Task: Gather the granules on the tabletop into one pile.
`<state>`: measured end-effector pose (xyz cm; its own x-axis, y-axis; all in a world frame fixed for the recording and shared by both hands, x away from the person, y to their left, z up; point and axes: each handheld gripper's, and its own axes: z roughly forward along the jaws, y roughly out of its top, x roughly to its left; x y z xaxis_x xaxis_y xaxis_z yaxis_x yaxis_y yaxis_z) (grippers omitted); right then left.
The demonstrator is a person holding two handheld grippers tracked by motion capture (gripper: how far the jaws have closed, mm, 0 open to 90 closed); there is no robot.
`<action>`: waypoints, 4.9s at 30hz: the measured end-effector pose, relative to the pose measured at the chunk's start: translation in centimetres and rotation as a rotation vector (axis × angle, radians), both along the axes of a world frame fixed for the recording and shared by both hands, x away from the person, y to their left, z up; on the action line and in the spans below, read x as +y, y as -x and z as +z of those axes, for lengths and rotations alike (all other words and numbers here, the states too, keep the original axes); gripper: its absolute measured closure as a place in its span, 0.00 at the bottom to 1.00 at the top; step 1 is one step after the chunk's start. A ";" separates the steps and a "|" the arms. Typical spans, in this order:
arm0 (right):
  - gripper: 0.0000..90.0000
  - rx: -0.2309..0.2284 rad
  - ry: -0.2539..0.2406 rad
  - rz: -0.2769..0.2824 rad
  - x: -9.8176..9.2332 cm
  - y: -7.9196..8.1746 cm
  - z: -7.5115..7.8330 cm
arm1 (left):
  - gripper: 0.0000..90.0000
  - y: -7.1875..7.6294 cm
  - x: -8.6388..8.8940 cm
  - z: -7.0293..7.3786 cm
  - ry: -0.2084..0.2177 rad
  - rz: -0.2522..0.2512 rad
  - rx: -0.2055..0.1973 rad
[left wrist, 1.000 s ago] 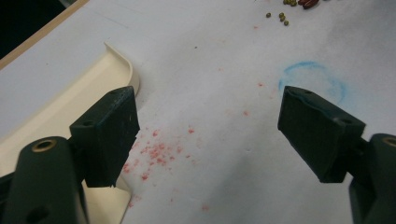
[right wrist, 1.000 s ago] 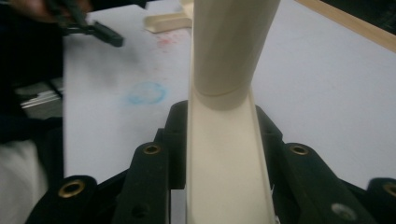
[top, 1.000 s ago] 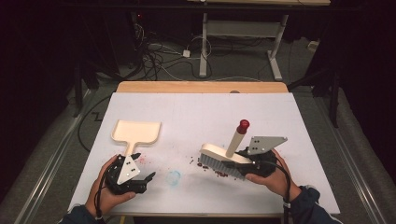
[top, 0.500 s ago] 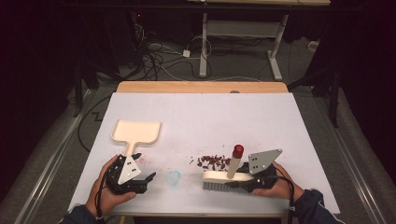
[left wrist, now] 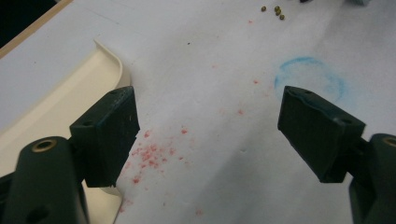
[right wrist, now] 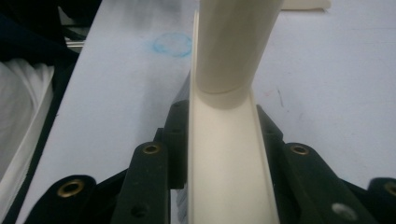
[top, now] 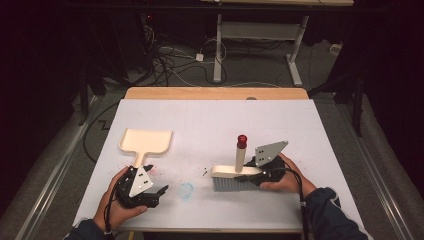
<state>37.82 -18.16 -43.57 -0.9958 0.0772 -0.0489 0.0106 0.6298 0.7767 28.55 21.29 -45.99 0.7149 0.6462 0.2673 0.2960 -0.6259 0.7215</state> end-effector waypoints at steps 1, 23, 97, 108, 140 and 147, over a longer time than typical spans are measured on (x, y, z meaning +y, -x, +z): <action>0.74 0.000 0.001 -0.005 0.1 0.0 0.1 | 0.22 0.0 0.0 0.0 0.001 -0.001 0.000; 0.75 0.139 -0.165 -0.417 8.1 5.0 1.1 | 0.22 0.2 0.6 0.4 0.013 0.008 -0.004; 0.75 -0.227 0.057 -0.830 5.9 4.2 -0.6 | 0.22 0.3 0.0 0.2 -0.016 -0.022 0.011; 0.75 -0.261 0.019 -0.840 5.6 4.1 0.3 | 0.22 0.2 0.0 0.1 -0.013 -0.020 0.013; 0.74 -0.199 -0.033 -0.110 0.4 -0.8 -0.7 | 0.22 0.0 -0.1 -0.2 -0.027 -0.015 0.037; 0.75 -0.220 -0.068 -0.177 -0.7 -0.7 0.0 | 0.22 0.1 -0.1 -0.1 -0.029 -0.015 0.031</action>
